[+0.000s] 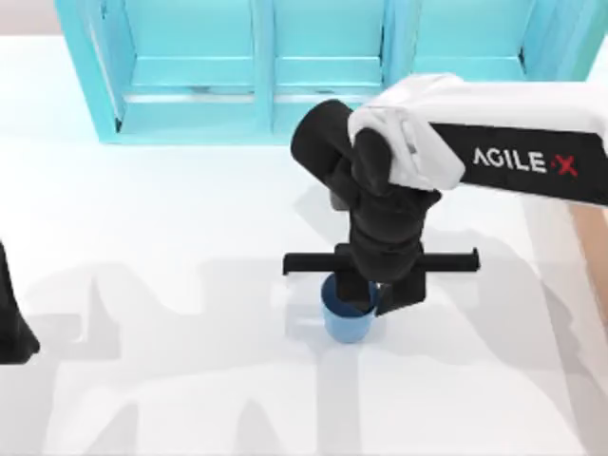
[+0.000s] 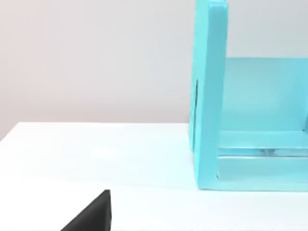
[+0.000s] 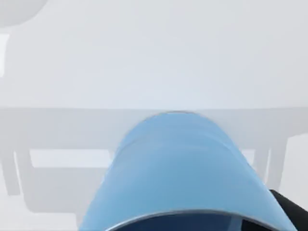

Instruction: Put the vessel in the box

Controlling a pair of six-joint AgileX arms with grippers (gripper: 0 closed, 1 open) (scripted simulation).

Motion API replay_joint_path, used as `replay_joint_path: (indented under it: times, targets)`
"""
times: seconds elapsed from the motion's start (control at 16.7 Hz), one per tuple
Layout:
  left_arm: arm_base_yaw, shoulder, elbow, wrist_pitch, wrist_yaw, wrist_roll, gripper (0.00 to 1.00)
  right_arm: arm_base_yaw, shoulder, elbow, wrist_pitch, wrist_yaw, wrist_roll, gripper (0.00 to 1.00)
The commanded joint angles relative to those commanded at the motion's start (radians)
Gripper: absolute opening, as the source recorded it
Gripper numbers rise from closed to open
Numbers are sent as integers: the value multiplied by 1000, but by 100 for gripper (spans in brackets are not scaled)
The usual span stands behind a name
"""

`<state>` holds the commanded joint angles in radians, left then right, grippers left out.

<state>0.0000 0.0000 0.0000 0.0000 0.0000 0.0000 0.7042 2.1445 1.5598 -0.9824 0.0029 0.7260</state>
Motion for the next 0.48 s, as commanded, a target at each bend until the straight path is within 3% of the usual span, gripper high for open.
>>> replay_joint_path:
  times: [0.24, 0.48]
  targets:
    - [0, 0, 0, 0, 0, 0, 100, -110, -46, 44, -18, 23, -75, 0]
    - [0, 0, 0, 0, 0, 0, 100, -384, -131, 101, -91, 53, -315, 0]
